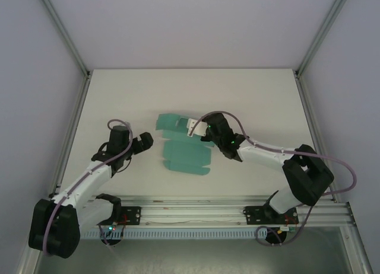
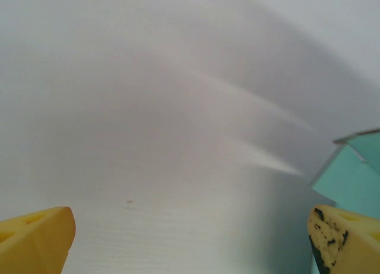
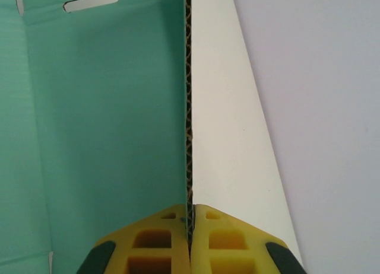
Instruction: Assemble paper box
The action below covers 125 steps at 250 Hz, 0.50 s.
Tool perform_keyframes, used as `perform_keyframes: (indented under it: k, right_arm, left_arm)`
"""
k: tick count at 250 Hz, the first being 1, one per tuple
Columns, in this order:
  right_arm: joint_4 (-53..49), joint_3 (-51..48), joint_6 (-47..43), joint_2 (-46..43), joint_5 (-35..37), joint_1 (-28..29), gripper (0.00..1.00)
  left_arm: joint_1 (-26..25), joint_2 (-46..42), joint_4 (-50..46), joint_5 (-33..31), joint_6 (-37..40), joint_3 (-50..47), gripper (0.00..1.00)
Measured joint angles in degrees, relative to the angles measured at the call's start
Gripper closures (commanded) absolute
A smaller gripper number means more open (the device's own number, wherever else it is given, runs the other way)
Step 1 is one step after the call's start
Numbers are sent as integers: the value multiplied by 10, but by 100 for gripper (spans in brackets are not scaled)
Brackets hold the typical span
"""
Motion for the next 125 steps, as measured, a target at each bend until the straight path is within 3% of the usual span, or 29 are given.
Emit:
perform_keyframes:
  k: [70,125]
  right_arm:
    - [-18,0,13,-1,-20,-6,98]
    - [-35,0,26,-14,-46,-18,98]
  left_arm:
    - [1,90,55,11,24,0,0]
    - [1,110,112,32,42,-3,0]
